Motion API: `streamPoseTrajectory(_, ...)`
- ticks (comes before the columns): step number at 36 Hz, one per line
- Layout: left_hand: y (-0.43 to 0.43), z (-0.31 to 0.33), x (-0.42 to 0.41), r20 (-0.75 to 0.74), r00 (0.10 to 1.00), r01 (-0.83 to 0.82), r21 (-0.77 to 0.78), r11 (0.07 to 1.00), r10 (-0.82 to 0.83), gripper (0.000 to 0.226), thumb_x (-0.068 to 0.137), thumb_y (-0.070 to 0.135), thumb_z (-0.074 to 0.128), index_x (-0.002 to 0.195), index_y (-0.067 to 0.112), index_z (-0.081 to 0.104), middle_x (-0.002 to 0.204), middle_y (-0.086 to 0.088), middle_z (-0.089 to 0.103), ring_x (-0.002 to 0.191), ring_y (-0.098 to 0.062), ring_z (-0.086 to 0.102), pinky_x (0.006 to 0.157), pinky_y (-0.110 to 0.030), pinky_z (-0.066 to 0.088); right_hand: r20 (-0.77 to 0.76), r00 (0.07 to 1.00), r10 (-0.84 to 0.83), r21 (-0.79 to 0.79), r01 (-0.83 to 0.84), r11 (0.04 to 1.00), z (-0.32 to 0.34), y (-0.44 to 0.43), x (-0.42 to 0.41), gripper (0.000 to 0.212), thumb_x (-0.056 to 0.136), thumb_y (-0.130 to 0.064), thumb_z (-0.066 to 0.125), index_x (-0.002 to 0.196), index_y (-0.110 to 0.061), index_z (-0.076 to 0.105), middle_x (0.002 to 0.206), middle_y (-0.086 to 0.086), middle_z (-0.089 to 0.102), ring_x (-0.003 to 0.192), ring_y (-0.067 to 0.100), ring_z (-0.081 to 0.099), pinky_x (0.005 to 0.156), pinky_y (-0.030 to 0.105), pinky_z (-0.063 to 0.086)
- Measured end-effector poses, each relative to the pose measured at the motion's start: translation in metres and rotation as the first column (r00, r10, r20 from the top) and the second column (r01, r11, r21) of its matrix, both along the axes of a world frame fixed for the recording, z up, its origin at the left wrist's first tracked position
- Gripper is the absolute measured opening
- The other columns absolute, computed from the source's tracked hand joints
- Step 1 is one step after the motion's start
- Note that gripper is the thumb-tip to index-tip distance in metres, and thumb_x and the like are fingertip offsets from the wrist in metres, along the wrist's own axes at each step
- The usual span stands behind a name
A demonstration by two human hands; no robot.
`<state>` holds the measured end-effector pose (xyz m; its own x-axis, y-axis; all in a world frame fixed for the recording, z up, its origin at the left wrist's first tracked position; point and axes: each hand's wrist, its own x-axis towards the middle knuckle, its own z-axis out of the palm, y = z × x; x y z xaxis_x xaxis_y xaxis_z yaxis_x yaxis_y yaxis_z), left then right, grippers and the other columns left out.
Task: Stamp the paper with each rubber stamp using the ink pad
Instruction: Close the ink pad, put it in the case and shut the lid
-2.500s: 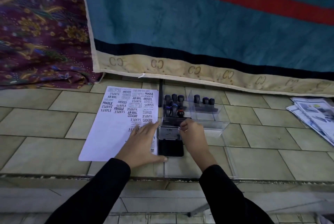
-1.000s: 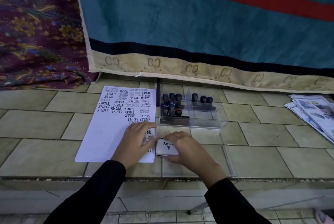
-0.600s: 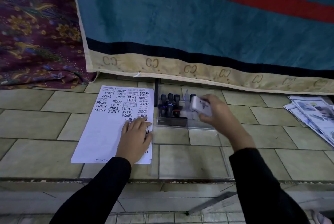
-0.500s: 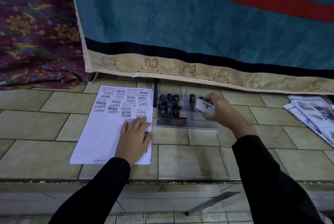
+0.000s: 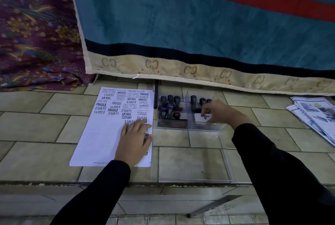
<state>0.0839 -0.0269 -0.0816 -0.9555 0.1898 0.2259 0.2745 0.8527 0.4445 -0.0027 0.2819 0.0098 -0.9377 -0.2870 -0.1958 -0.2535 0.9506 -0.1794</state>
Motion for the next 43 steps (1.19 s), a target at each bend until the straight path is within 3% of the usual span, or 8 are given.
streamPoseTrajectory(12, 0.000, 0.002, -0.002, 0.045, 0.999, -0.014, 0.044, 0.999, 0.012, 0.034, 0.094, 0.033, 0.052, 0.127, 0.025, 0.054, 0.142, 0.008, 0.045, 0.136, -0.013, 0.034, 0.119, -0.039, 0.013, -0.048, 0.998, -0.051, -0.035, 0.050, 0.998, -0.003, 0.003, 0.009, 0.025, 0.072, -0.011, 0.078, 0.097, -0.012, 0.074, 0.097, 0.004, 0.074, 0.093, 0.019, 0.065, 0.076, 0.014, 0.036)
streamPoseTrajectory(20, 0.003, 0.033, -0.013, 0.119, 0.992, -0.046, 0.079, 0.996, 0.036, 0.028, 0.095, 0.029, 0.051, 0.120, 0.021, 0.061, 0.128, 0.004, 0.056, 0.119, -0.019, 0.049, 0.102, -0.038, 0.038, -0.293, 0.850, -0.438, -0.401, 0.307, 0.863, 0.009, -0.002, 0.056, 0.007, 0.078, -0.015, 0.070, 0.077, -0.013, 0.064, 0.074, 0.003, 0.064, 0.068, 0.018, 0.056, 0.064, 0.024, 0.041)
streamPoseTrajectory(25, 0.008, 0.051, 0.007, 0.088, 0.995, -0.046, -0.042, 0.998, 0.050, 0.014, 0.094, 0.032, 0.047, 0.092, 0.024, 0.059, 0.089, 0.006, 0.061, 0.081, -0.016, 0.057, 0.065, -0.030, 0.044, -0.032, 0.761, -0.648, -0.244, 0.622, 0.744, -0.007, 0.007, 0.096, 0.019, 0.080, -0.023, 0.066, 0.070, -0.010, 0.056, 0.071, 0.012, 0.064, 0.066, 0.027, 0.060, 0.059, 0.027, 0.045)
streamPoseTrajectory(28, 0.013, 0.050, 0.019, 0.186, 0.982, 0.011, -0.158, 0.987, 0.019, 0.019, 0.093, 0.035, 0.046, 0.084, 0.022, 0.054, 0.073, 0.005, 0.057, 0.070, -0.018, 0.056, 0.058, -0.028, 0.038, 0.162, 0.733, -0.661, -0.087, 0.678, 0.730, -0.015, 0.009, 0.115, 0.031, 0.084, -0.029, 0.063, 0.067, -0.004, 0.061, 0.043, 0.002, 0.059, 0.049, 0.020, 0.062, 0.060, 0.025, 0.051)
streamPoseTrajectory(30, 0.016, 0.049, 0.023, 0.220, 0.975, 0.019, -0.220, 0.975, 0.031, 0.024, 0.094, 0.038, 0.046, 0.082, 0.019, 0.054, 0.072, 0.003, 0.054, 0.070, -0.019, 0.053, 0.057, -0.029, 0.036, 0.226, 0.721, -0.655, -0.030, 0.677, 0.735, -0.018, 0.010, 0.121, 0.036, 0.086, -0.030, 0.059, 0.065, -0.003, 0.064, 0.034, -0.002, 0.054, 0.056, 0.021, 0.066, 0.069, 0.025, 0.053)
streamPoseTrajectory(33, 0.019, 0.049, 0.025, 0.278, 0.959, 0.009, -0.236, 0.972, 0.059, 0.025, 0.092, 0.036, 0.050, 0.081, 0.014, 0.055, 0.077, -0.001, 0.057, 0.071, -0.021, 0.054, 0.056, -0.030, 0.035, 0.235, 0.740, -0.630, -0.047, 0.656, 0.753, -0.017, 0.010, 0.125, 0.034, 0.087, -0.029, 0.059, 0.072, -0.001, 0.071, 0.047, 0.003, 0.058, 0.074, 0.024, 0.071, 0.079, 0.026, 0.053)
streamPoseTrajectory(38, 0.022, 0.054, 0.025, 0.325, 0.942, -0.014, -0.225, 0.974, 0.089, 0.022, 0.089, 0.027, 0.054, 0.072, 0.014, 0.051, 0.069, 0.001, 0.049, 0.063, -0.017, 0.048, 0.047, -0.026, 0.028, 0.276, 0.718, -0.639, -0.111, 0.684, 0.721, -0.019, 0.013, 0.123, 0.021, 0.083, -0.009, 0.060, 0.069, 0.003, 0.069, 0.060, 0.014, 0.063, 0.044, 0.012, 0.062, 0.070, 0.030, 0.056)
streamPoseTrajectory(43, 0.017, 0.066, 0.033, 0.322, 0.944, -0.013, -0.199, 0.980, 0.077, 0.024, 0.082, 0.029, 0.056, 0.066, 0.011, 0.053, 0.067, -0.005, 0.060, 0.065, -0.021, 0.058, 0.050, -0.026, 0.034, 0.380, 0.707, -0.597, -0.215, 0.695, 0.687, -0.017, 0.021, 0.127, 0.034, 0.081, 0.004, 0.051, 0.048, -0.004, 0.050, 0.060, 0.016, 0.054, 0.051, 0.024, 0.052, 0.056, 0.032, 0.051)
